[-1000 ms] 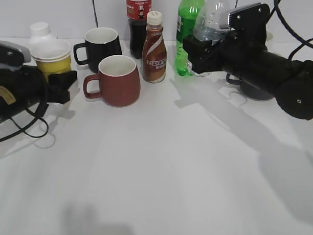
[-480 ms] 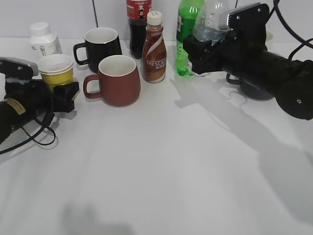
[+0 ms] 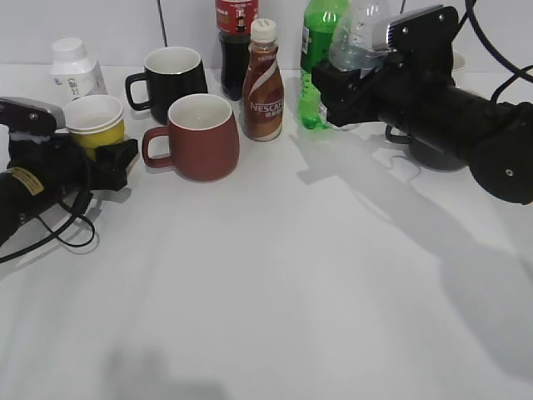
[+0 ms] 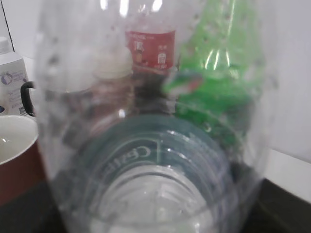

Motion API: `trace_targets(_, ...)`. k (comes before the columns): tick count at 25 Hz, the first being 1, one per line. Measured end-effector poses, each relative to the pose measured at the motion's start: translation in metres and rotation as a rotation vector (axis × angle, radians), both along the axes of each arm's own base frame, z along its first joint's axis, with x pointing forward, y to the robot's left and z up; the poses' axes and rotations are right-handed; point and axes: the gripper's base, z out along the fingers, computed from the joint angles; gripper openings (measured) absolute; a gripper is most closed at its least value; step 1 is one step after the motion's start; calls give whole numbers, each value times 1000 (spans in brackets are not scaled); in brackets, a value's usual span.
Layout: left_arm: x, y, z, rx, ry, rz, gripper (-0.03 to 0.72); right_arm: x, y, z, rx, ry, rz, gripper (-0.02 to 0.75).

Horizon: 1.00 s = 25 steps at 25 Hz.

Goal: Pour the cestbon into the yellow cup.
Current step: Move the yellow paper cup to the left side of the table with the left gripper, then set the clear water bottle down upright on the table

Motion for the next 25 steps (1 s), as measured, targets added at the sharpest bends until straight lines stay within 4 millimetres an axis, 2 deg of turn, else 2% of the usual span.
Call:
trace_targets(9,-3,0,-1,-6,-3,-1,587,0,0,0,-1,1,0,465)
trace_targets(20,-26,4,-9,-31,22,18,589,2,0,2,-24,-24,0,465)
trace_targets(25,-43,8,-9,-37,41,38,589,7,2,-7,-34,-13,-2,465)
